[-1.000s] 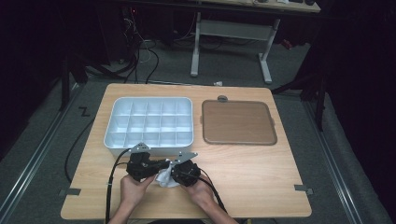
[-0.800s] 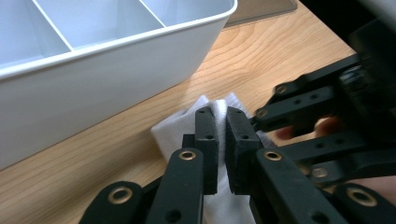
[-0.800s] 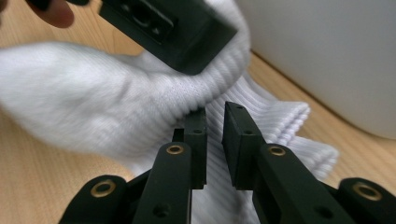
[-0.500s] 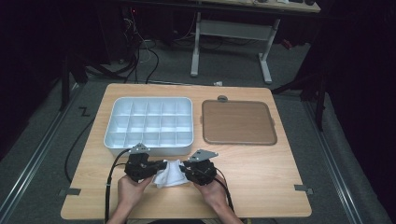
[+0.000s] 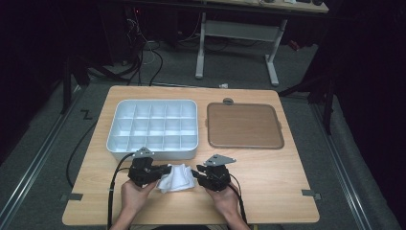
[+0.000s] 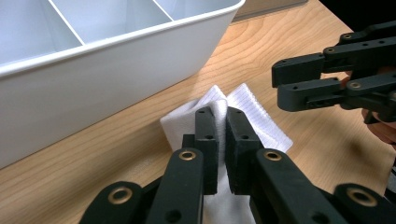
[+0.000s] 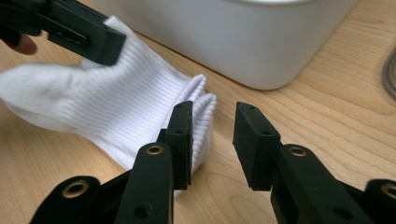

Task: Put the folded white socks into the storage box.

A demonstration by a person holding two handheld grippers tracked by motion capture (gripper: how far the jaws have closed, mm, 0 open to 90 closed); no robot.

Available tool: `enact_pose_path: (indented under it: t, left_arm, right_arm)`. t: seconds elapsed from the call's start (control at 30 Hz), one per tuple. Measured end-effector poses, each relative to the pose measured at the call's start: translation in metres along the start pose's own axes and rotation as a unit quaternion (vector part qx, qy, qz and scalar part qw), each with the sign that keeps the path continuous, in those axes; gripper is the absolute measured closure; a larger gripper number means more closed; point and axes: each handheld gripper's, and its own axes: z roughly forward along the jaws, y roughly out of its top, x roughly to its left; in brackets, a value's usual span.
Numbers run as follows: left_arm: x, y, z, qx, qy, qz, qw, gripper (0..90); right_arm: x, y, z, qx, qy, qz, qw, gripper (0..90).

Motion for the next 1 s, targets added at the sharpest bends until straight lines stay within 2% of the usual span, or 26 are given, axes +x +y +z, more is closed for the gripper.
enact_pose_path:
  t: [0.27,0.43,0.5,0.73,1.0]
  left_arm:
    - [-0.002,0.0,0.002,0.0,0.0,0.001,1.0,85.1]
    - [-0.007,0.0,0.004,0.001,-0.006,0.009,0.9999,85.1]
    - [-0.007,0.0,0.005,0.0,-0.006,0.011,0.9999,85.1]
    - [-0.011,0.001,0.007,0.004,-0.01,0.015,0.9998,85.0]
    - [-0.017,-0.002,0.013,0.01,-0.018,0.018,0.9996,85.0]
  right_arm:
    - [0.003,0.0,0.011,0.015,0.005,-0.007,0.9999,67.3]
    - [0.005,-0.002,0.024,0.047,-0.001,-0.022,0.9987,68.3]
    - [0.005,-0.003,0.026,0.051,0.001,-0.021,0.9985,70.5]
    - [0.006,-0.004,0.029,0.059,0.001,-0.039,0.9975,75.6]
    - [0.007,-0.006,0.03,0.058,0.002,-0.043,0.9974,76.4]
